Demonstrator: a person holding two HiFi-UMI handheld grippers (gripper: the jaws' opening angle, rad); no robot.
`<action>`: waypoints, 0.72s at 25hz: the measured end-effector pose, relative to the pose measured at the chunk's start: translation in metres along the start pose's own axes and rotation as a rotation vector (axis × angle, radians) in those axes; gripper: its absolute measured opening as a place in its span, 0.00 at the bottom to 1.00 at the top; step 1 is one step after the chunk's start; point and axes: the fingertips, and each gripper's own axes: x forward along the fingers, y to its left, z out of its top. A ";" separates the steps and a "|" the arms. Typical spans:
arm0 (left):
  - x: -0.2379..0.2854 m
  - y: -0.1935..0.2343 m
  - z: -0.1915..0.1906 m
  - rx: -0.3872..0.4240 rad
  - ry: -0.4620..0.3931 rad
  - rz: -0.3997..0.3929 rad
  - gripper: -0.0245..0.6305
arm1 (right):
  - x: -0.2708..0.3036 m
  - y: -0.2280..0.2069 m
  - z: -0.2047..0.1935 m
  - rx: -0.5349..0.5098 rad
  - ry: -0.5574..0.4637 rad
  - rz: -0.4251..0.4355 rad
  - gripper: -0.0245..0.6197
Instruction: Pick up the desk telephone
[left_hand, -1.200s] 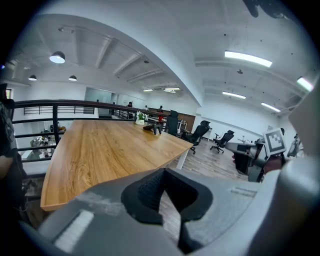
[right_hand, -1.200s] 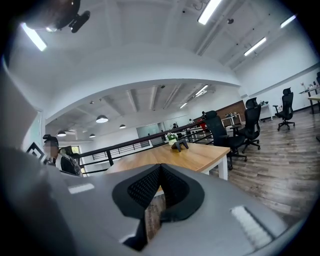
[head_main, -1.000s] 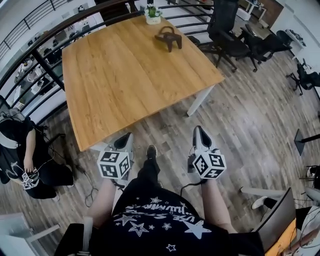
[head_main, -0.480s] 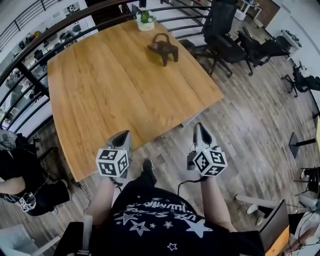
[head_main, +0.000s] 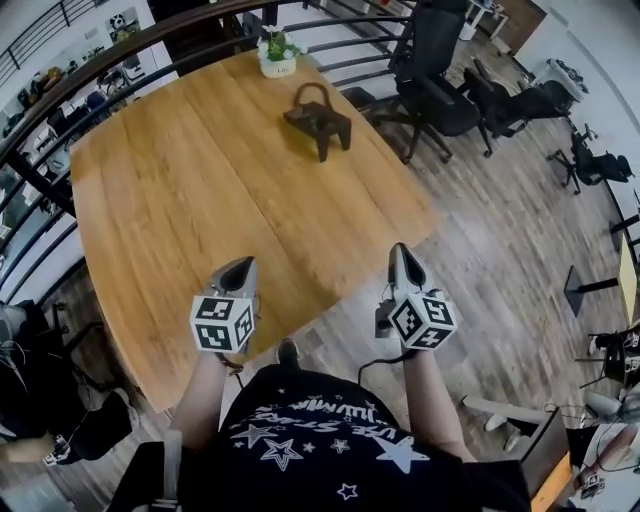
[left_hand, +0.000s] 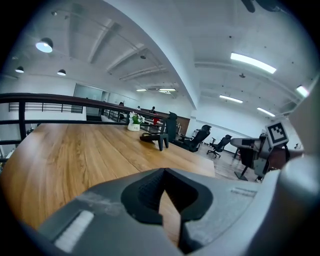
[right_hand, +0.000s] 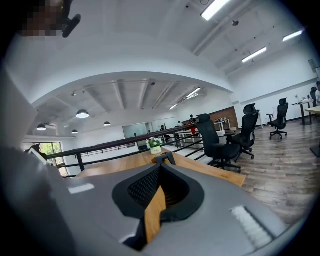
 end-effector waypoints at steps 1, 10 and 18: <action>0.004 0.003 0.003 0.000 -0.003 -0.008 0.04 | 0.006 0.001 0.003 0.006 -0.005 -0.003 0.04; 0.017 0.029 0.005 -0.050 0.004 -0.002 0.04 | 0.036 0.001 0.011 -0.008 0.014 -0.009 0.04; 0.024 0.052 0.010 -0.104 -0.031 0.098 0.04 | 0.093 0.000 0.026 -0.024 0.013 0.080 0.04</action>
